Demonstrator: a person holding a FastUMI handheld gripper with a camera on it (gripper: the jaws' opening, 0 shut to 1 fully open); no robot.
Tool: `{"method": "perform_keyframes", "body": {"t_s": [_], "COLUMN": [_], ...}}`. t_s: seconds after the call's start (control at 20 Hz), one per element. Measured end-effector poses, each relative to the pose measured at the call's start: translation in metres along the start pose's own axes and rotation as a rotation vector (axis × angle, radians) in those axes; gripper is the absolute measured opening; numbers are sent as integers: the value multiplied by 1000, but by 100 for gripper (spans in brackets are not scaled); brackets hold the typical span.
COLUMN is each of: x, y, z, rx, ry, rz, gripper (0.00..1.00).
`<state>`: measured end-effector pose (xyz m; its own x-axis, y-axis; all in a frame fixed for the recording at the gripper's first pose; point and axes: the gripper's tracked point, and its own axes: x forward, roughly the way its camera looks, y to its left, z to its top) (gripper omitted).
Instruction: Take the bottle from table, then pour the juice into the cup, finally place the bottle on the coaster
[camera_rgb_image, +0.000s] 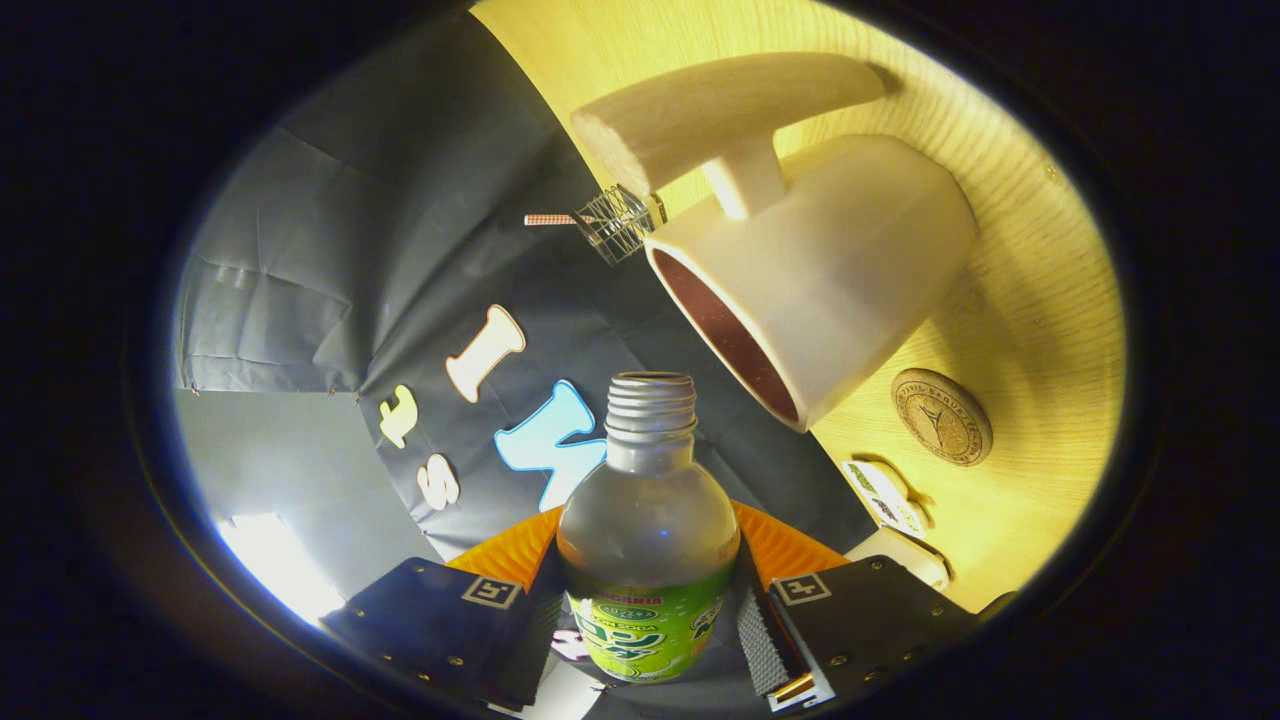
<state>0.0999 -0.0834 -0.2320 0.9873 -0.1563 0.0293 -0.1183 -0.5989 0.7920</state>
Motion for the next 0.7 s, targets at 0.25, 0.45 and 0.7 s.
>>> {"method": "perform_keyframes", "body": {"t_s": [0.25, 0.45, 0.7], "x": [-3, -5, -9], "y": [-9, -8, -4], "z": [1, 0, 5], "rx": [-89, -202, -449], "ry": [10, 28, 45], "rz": [-66, -102, -134], "gripper": [76, 76, 76]}}
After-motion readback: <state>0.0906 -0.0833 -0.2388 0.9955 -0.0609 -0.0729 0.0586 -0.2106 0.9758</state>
